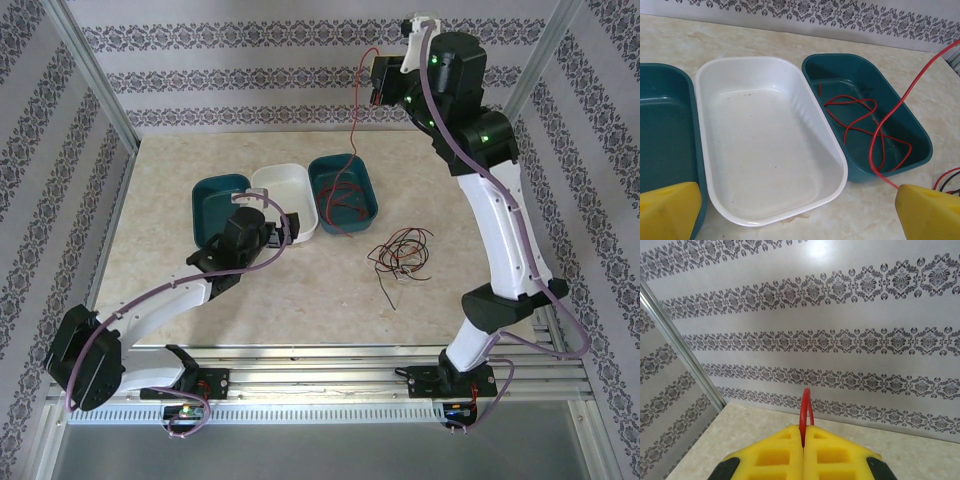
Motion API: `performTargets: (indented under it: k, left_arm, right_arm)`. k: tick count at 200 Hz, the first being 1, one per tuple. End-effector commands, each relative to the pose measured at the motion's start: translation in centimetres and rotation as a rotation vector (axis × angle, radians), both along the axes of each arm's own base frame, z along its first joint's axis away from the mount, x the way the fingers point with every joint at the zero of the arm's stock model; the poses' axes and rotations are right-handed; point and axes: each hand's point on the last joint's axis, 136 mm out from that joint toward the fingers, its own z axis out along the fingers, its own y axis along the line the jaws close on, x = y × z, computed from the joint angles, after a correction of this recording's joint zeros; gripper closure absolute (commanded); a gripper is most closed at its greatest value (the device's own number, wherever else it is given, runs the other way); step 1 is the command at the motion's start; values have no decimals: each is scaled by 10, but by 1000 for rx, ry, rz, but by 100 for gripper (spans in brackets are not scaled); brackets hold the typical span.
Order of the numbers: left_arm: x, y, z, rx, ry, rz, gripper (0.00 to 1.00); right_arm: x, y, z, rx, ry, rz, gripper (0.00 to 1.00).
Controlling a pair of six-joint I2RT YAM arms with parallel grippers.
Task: Untangle the cables
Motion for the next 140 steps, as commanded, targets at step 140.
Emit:
performTargets:
  k: [140]
  left_arm:
    - [-1, 10, -2, -26, 1, 38, 1]
  right_arm:
    - [47, 21, -16, -33, -11, -23, 100]
